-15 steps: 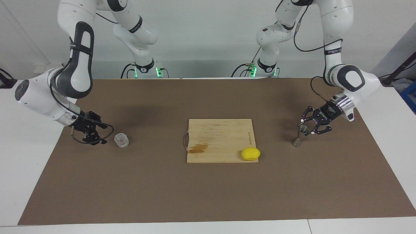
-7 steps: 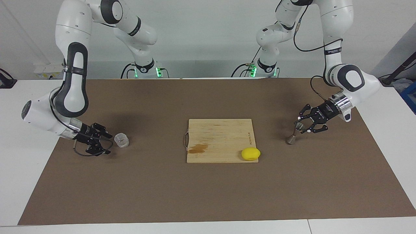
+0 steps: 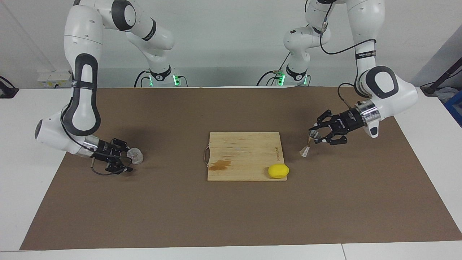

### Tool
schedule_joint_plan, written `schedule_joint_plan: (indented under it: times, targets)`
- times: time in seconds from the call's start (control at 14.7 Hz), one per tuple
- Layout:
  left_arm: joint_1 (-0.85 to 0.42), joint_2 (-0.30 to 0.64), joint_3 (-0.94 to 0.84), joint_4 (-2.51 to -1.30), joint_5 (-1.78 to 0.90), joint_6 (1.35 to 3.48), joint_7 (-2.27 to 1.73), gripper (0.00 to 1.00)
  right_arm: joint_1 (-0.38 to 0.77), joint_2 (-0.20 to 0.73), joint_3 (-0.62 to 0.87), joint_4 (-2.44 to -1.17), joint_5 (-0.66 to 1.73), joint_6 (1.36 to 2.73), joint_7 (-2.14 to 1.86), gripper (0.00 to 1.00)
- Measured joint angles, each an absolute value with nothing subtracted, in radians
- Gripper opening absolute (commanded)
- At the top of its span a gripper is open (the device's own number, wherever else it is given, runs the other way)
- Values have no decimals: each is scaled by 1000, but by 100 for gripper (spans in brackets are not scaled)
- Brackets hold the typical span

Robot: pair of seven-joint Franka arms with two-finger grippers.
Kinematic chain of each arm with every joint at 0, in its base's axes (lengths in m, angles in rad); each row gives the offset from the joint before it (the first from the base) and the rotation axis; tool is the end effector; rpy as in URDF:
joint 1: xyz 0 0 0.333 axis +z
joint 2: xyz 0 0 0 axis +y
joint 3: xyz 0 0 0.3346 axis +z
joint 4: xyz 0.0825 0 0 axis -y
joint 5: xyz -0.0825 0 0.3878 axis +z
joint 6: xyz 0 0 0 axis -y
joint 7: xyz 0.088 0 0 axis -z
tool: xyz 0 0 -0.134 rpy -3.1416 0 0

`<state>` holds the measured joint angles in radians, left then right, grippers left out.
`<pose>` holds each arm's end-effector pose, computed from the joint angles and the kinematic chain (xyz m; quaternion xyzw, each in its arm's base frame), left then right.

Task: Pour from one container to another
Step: 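Carry the dark cup onto the board while the right gripper grasps the glass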

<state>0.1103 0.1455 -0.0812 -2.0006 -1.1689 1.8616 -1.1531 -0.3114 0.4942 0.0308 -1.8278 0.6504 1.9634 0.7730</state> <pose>0.5839 -0.0766 0.4111 0.5542 0.6503 -0.3704 0.3645 0.6099 -0.1200 0.2421 -0.7168 0.6175 0.2318 0.2261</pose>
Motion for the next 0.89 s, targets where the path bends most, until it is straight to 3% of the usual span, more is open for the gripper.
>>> schedule_joint_plan:
  times: [0.2, 0.61, 0.82, 0.89]
  targets:
    - [-41, 135, -83, -1998, -1264, 1969, -1163, 0, -312, 494, 30, -1849, 689, 1963, 756, 93]
    - [-378, 151, -86, -2001, -1469, 2399, -1223, 0, -312, 493, 30, -1850, 690, 1963, 756, 90]
    - [-487, 181, -85, -1995, -1524, 2578, -1233, 0, -312, 492, 30, -1850, 690, 1963, 756, 56]
    - [-509, 194, -85, -1990, -1533, 2604, -1234, 0, -312, 491, 30, -1850, 692, 1963, 756, 50]
